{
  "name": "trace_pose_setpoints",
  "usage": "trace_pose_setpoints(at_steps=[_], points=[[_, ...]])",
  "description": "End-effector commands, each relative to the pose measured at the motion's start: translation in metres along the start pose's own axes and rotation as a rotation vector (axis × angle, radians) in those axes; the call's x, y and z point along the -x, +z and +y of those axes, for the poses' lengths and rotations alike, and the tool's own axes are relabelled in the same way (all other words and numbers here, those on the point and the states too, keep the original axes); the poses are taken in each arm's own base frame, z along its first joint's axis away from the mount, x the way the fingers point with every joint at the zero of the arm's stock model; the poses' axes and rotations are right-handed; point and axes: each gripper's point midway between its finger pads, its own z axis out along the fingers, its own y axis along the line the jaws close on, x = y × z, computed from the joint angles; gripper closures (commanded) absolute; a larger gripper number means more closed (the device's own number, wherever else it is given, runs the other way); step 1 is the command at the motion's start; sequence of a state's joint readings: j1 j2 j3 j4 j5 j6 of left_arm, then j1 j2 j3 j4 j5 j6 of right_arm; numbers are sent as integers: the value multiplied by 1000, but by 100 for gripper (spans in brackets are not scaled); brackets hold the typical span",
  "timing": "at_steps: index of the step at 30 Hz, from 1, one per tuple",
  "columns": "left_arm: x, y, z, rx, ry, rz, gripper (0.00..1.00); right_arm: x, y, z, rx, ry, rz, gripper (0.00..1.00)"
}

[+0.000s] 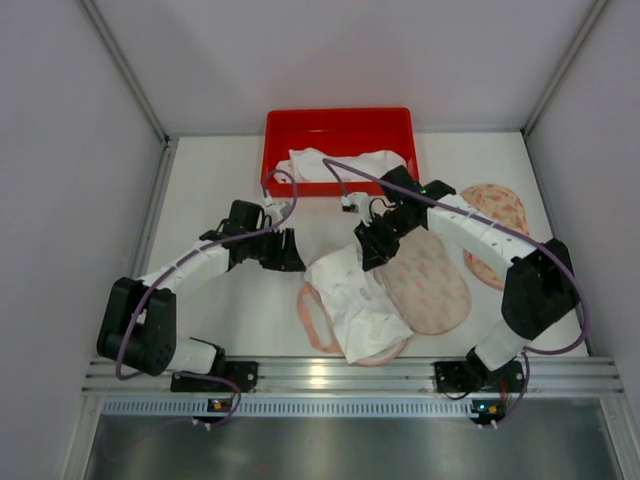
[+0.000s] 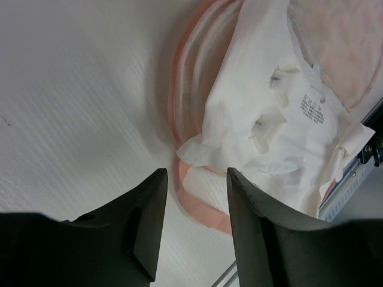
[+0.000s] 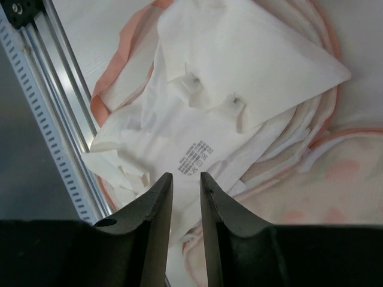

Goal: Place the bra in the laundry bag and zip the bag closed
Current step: Adjust the bra in the laundry bag.

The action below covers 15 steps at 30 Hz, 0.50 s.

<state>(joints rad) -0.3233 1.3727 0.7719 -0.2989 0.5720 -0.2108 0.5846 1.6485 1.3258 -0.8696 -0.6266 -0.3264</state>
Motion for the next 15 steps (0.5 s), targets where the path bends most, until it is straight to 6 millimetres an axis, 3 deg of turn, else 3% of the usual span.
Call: trace_pose_setpoints(at_steps=[1,4,7,10,15], points=[[-20,5,-1,-35,-81,68,50,-36,-10,7,0,-27,86,73],[-30,8,7,-4,-98,86,50,-45,-24,-19,-103,62,64,67],[-38,9,14,26,-94,119,51,-58,-47,-58,-199,207,28,53],[-45,12,22,53,-97,146,52,-85,-76,-101,-311,358,15,42],[-49,19,22,27,-125,179,55,-121,-86,-137,-438,421,91,42]])
